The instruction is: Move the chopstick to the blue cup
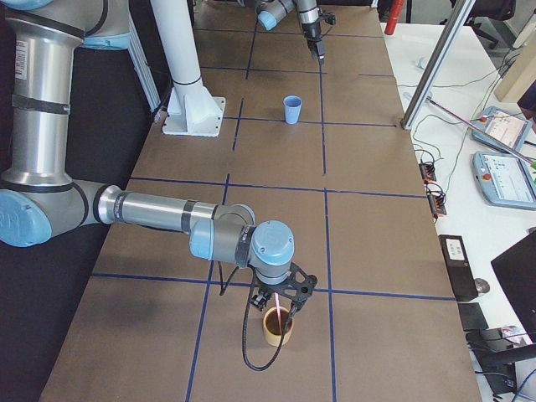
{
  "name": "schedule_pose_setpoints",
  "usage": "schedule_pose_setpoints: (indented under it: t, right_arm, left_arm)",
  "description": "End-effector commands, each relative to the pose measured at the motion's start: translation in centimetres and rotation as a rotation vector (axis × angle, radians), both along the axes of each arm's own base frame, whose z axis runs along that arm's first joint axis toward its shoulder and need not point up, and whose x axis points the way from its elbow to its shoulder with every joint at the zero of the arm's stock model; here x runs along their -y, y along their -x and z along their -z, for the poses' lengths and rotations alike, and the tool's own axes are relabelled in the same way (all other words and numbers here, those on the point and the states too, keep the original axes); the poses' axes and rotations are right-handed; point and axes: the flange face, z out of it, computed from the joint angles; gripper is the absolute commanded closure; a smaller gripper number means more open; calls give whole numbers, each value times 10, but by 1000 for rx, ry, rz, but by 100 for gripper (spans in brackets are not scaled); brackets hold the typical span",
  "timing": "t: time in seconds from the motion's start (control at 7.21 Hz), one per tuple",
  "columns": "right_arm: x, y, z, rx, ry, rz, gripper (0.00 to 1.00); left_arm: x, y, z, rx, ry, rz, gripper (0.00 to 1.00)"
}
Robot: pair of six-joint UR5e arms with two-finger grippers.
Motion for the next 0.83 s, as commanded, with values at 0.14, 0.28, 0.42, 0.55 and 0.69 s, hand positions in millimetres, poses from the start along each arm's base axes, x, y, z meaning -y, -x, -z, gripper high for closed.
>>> schedule_pose_setpoints:
  t: [0.14, 0.28, 0.42, 0.55, 0.69]
  right_arm:
    - [6, -3, -8, 8, 59, -69, 42]
    - [10, -3, -7, 8, 64, -79, 42]
    - [9, -3, -10, 10, 73, -80, 41]
    - [9, -2, -12, 10, 76, -78, 41]
    - [8, -2, -15, 10, 82, -78, 41]
  left_arm:
    - [-7, 9, 13, -20, -26, 11, 0]
    - [-7, 9, 13, -19, -26, 12, 0]
    - [-7, 9, 13, -20, -28, 10, 0]
    - [-8, 10, 14, -21, -29, 10, 0]
    - [-9, 11, 16, -26, -33, 10, 0]
